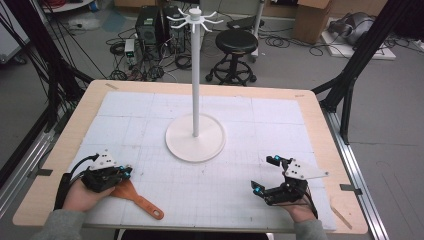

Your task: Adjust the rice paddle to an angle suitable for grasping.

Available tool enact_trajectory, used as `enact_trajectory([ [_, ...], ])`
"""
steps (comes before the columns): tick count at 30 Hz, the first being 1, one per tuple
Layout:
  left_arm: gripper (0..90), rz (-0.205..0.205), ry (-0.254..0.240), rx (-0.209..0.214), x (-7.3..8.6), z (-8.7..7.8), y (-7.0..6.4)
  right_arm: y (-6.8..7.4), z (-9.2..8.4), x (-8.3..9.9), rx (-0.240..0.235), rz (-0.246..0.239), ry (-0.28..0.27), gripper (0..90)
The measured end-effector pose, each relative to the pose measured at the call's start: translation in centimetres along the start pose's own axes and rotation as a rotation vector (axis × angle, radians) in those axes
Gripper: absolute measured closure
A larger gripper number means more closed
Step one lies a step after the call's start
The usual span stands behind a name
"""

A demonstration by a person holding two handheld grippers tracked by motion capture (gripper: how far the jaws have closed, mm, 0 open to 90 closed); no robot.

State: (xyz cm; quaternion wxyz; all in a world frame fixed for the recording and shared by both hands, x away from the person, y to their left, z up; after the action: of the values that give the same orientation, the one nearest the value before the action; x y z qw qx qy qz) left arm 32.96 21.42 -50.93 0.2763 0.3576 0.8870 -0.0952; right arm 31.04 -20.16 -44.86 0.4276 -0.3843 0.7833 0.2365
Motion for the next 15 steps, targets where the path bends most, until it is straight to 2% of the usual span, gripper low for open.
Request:
enact_trajectory([
  [8,89.9,0.007,0.002,-0.029,0.4,-0.4,-0.1,0.1,0.1,0.0,-0.003,-0.003,0.004,0.2],
  [9,90.0,0.006,-0.018,-0.04,0.3,-0.6,-0.2,0.1,0.1,-0.1,-0.001,-0.008,0.001,0.2],
  [10,89.9,0.006,-0.018,-0.04,0.3,-0.6,-0.2,0.1,0.1,-0.1,-0.001,-0.008,0.002,0.2],
  [11,90.0,-0.007,-0.045,-0.024,0.2,-1.1,-0.4,0.1,0.1,-0.1,-0.002,-0.006,0.001,0.2],
  [12,90.0,-0.007,-0.045,-0.024,0.2,-1.1,-0.4,0.1,0.1,-0.1,-0.002,-0.006,0.001,0.2],
  [13,89.9,-0.014,-0.068,-0.012,0.2,-1.8,-1.0,0.1,0.0,-0.2,0.001,-0.006,-0.002,0.2],
  [15,89.9,-0.003,-0.089,-0.002,0.3,-2.6,-2.0,0.1,0.0,-0.2,0.001,-0.006,-0.005,0.2],
])
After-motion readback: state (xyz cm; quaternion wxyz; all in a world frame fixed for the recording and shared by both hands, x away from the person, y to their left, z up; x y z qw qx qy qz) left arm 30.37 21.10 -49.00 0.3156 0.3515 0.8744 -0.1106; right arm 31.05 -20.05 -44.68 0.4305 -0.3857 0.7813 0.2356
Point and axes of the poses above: each handheld gripper's, and its own axes: z roughly forward along the jaws, x roughly out of its underside, y roughly to its left, the point moved 10 cm from there along z, roughly forward along the jaws, and after that the axes turned 15 degrees about y, right-handed, at the moved point
